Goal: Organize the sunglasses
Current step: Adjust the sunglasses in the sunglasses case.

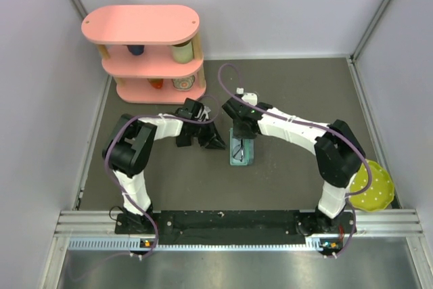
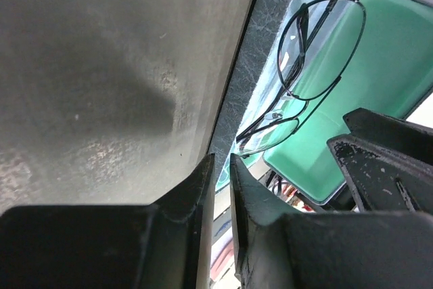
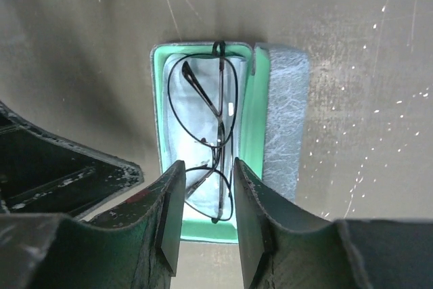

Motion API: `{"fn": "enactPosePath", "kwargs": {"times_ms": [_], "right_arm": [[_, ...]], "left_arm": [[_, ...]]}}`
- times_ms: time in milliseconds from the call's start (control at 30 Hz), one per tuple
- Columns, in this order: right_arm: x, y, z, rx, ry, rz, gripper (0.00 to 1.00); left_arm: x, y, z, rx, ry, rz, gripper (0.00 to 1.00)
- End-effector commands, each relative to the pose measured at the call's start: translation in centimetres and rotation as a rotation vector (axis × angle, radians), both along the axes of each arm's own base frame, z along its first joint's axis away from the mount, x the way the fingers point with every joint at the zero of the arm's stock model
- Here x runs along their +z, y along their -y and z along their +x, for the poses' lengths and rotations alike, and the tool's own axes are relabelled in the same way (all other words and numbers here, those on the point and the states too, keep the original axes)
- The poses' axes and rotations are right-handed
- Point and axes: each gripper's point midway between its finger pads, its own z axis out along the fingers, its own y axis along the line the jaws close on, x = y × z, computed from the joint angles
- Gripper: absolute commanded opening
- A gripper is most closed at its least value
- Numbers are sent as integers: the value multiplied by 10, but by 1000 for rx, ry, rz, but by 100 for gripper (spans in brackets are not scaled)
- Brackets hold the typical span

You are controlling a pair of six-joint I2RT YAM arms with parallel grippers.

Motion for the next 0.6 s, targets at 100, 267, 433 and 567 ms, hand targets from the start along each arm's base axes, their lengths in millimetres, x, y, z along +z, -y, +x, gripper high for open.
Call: {"fn": "enactPosePath", "kwargs": {"times_ms": [100,267,433,567], "right_arm": [[3,-1,-1,-24,8,-65,31],[-4,2,-3,-40,-12,-88,31],[-11,1,-2,-61,-16,-93,30],[-14,-2,0,-46,-18,-107,22]], "left_arm": [[-11,17,-9,-17,-37,3,17],[-17,19,-13,-18,-67,6,15],[-19,21,-12,-17,-68,6,14],[-20,22,-13,-21,-73,2,14]]}}
